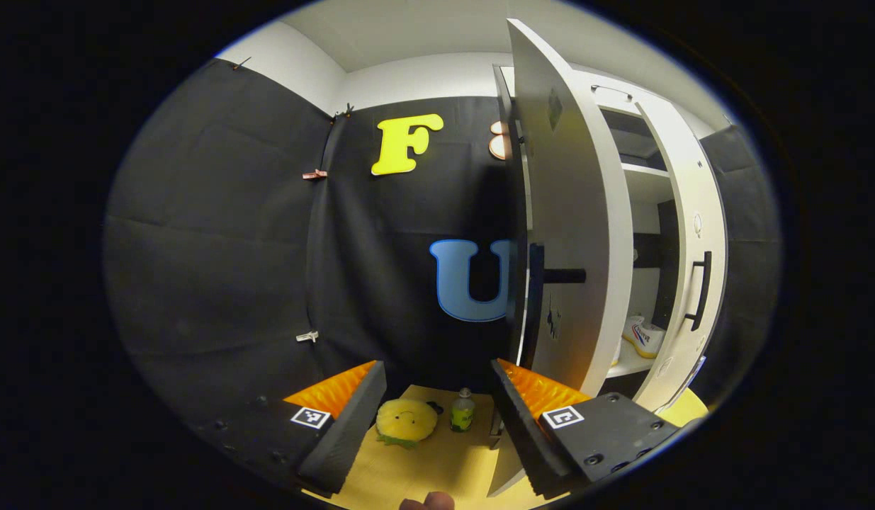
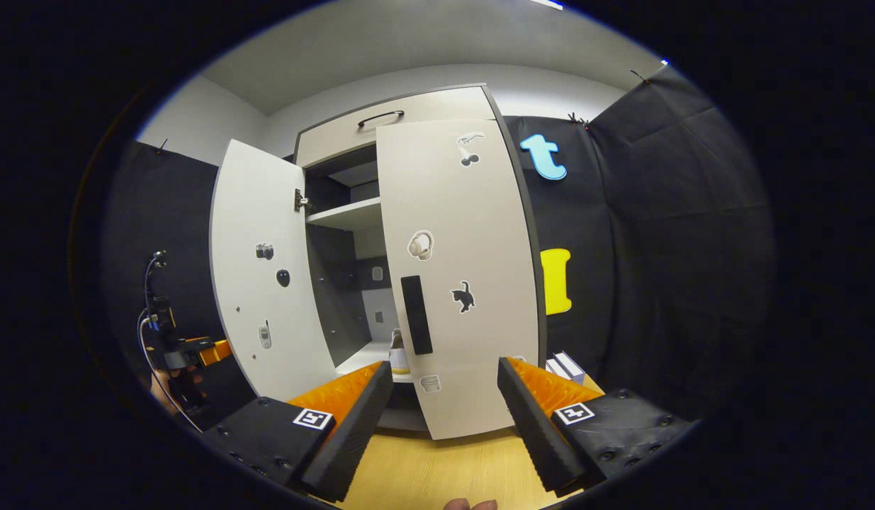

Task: Grab one shoe with the right hand and put it into the shoe cabinet, grab the other shoe with the left hand and put it into the shoe cabinet; then close the right door with the right hand and the left door with the left hand.

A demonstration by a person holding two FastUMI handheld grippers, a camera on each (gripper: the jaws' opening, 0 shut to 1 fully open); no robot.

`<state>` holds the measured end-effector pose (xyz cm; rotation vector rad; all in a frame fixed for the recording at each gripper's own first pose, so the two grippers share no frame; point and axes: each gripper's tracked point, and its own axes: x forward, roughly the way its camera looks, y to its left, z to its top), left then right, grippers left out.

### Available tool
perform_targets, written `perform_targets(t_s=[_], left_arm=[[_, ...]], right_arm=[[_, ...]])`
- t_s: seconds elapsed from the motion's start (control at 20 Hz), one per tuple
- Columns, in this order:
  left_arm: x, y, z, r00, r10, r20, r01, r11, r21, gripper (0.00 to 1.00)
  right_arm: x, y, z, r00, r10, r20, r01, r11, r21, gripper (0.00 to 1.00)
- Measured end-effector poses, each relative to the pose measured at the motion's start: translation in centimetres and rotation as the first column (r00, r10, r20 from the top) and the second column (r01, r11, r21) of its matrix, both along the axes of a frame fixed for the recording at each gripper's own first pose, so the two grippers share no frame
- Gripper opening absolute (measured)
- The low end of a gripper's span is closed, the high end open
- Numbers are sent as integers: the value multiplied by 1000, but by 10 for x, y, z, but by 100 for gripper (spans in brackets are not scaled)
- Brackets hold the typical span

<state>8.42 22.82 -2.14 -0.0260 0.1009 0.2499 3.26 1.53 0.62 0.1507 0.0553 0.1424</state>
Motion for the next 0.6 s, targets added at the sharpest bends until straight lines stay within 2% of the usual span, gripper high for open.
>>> perform_targets(t_s=[0.15, 0.35, 0.6], left_arm=[[1, -14, 0, 1000, -31, 3, 31, 999, -11, 92], [1, -52, 4, 996, -87, 4, 87, 996, 14, 93], [13, -101, 3, 986, -164, 15, 164, 986, -12, 92]], right_arm=[[-3, -5, 1, 1000, 2, 0, -2, 1000, -1, 98], [-5, -16, 3, 1000, -4, -1, 4, 1000, 11, 98], [-10, -30, 4, 1000, -20, -9, 20, 1000, 14, 98]])
